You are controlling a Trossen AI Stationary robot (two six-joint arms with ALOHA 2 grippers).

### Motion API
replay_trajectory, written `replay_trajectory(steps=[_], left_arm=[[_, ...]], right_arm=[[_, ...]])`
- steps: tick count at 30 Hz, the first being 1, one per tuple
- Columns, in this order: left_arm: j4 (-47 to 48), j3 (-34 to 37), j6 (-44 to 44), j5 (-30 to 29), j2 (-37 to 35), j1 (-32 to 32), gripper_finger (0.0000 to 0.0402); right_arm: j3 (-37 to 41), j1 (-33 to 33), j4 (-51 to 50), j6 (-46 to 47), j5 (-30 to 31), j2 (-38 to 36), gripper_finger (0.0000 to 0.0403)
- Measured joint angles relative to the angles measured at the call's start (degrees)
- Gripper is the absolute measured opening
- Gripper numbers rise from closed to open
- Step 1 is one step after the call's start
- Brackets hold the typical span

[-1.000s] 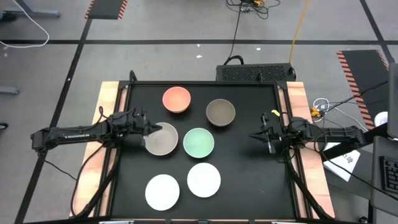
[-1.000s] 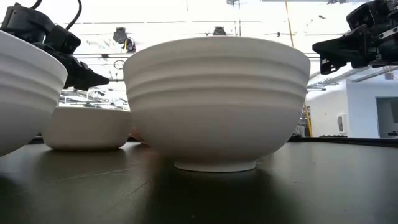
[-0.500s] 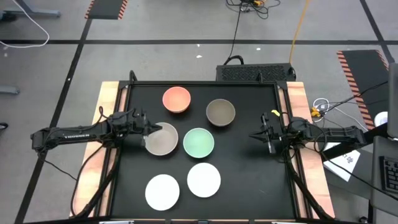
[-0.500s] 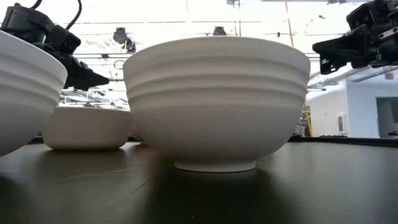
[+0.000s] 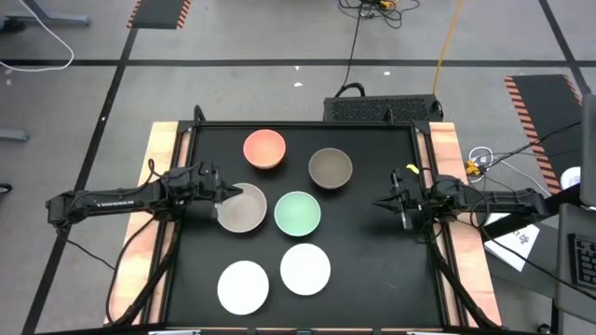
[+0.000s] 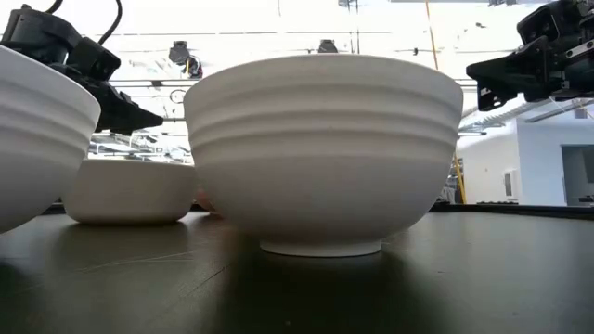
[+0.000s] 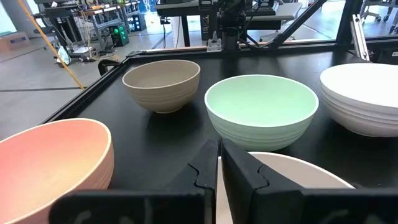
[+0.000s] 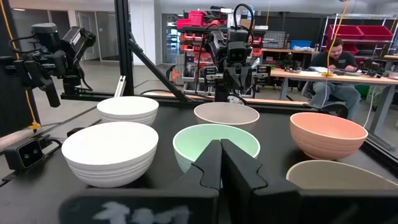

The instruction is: Nest bowls inside each other

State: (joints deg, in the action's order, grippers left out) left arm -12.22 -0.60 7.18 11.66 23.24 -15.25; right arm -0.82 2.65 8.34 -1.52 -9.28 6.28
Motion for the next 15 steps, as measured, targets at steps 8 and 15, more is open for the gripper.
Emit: replay_trajectory(steps=[8, 15], left_arm=[[0.0, 0.0, 0.0, 0.0, 0.0, 0.0, 0.0024], [0.0, 0.0, 0.0, 0.0, 0.0, 0.0, 0.0024]], right_arm=[[0.0, 0.0, 0.2, 0.4, 0.0, 0.0, 0.0], [0.0, 0.0, 0.6, 0.9, 0.0, 0.0, 0.0]])
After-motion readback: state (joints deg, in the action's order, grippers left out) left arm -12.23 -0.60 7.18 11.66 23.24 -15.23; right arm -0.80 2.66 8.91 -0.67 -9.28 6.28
